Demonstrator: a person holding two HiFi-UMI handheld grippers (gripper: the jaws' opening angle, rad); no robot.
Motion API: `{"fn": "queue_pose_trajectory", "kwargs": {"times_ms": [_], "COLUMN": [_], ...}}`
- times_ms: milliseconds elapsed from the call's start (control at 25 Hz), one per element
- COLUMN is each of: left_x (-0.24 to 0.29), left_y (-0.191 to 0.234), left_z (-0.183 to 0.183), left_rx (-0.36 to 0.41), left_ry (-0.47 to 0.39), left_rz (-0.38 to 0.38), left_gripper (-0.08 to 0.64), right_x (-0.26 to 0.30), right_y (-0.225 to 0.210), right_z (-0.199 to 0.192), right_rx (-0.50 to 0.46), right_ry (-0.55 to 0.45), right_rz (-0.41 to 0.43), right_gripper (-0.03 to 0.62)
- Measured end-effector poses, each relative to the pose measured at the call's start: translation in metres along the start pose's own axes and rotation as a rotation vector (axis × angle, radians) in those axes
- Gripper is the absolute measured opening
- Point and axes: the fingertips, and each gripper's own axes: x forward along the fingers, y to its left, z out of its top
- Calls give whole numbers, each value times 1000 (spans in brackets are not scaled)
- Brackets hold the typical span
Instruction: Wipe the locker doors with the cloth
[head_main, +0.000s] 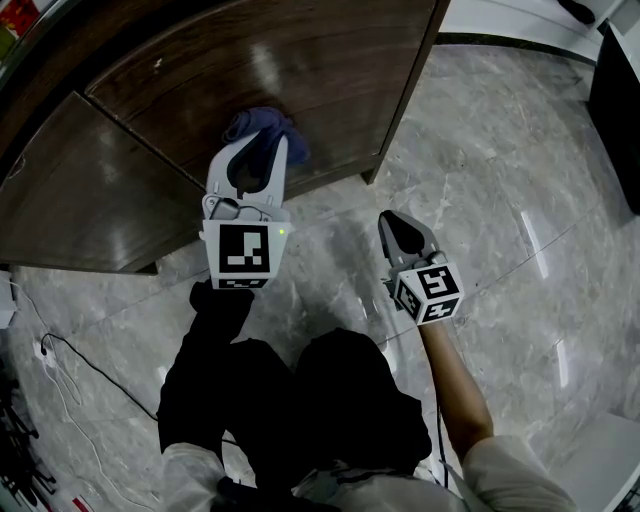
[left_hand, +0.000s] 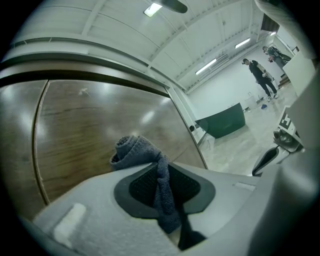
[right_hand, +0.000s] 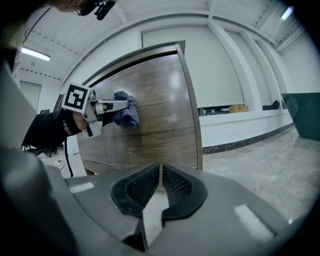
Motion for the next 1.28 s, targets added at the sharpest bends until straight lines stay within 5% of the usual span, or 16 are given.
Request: {"fn": "queue_pose_trajectory", "kwargs": {"times_ms": [1280], "left_x": [12], "left_y": [-87], "left_z": [-162], "left_rx": [-69], "left_ry": [319], "left_rz": [-176], "left_gripper": [67], "right_x": [5], "right_y": [-11], "right_z": [-17], "right_rx": [16], "right_ry": [25], "right_rz": [-18], "right_gripper": [25]}}
